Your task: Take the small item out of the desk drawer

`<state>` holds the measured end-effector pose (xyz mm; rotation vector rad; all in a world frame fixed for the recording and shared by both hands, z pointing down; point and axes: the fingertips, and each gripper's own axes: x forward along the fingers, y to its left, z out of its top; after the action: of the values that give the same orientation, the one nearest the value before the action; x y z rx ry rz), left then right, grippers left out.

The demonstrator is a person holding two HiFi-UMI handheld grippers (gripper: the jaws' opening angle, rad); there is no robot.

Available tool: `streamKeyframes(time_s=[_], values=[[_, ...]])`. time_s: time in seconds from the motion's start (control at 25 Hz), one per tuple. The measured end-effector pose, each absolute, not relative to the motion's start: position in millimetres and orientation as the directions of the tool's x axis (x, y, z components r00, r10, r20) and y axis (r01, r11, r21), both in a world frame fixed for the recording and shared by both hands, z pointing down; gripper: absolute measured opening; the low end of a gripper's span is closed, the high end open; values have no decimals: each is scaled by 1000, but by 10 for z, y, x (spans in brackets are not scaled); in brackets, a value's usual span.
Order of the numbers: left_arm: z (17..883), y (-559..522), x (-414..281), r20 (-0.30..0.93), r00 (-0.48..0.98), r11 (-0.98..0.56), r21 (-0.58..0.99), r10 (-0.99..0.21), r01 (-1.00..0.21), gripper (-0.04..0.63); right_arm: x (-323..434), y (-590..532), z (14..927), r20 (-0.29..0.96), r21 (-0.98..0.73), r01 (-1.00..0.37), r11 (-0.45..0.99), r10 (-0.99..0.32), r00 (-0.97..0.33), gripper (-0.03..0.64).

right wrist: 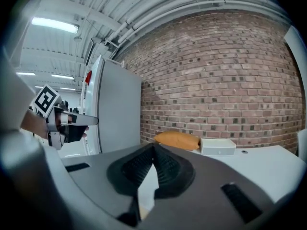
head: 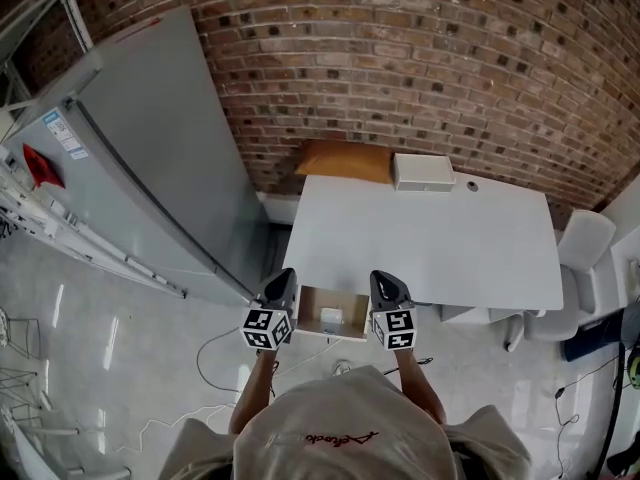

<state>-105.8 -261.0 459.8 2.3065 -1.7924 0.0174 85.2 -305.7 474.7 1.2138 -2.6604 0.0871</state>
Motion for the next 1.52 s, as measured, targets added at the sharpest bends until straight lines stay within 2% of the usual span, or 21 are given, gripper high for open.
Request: streamKeyframes(time_s=[0.52,1.04,1.52], values=[[4663,-2929,-1046,173,239,-213,152,-956,-965,9,912,-3380,4895,247,10,-744,668,-723,-645,11],[4831,-2940,-1007,197,336,-305,173,-921,-937,9,919,-3216,5047,295,17,-790,613,-758,-582,11],[5149,-2729,-1325,252,407,-371,177,-878,-912,9,614,-2910,5221,346,29,-825,565,-780,-522,11]])
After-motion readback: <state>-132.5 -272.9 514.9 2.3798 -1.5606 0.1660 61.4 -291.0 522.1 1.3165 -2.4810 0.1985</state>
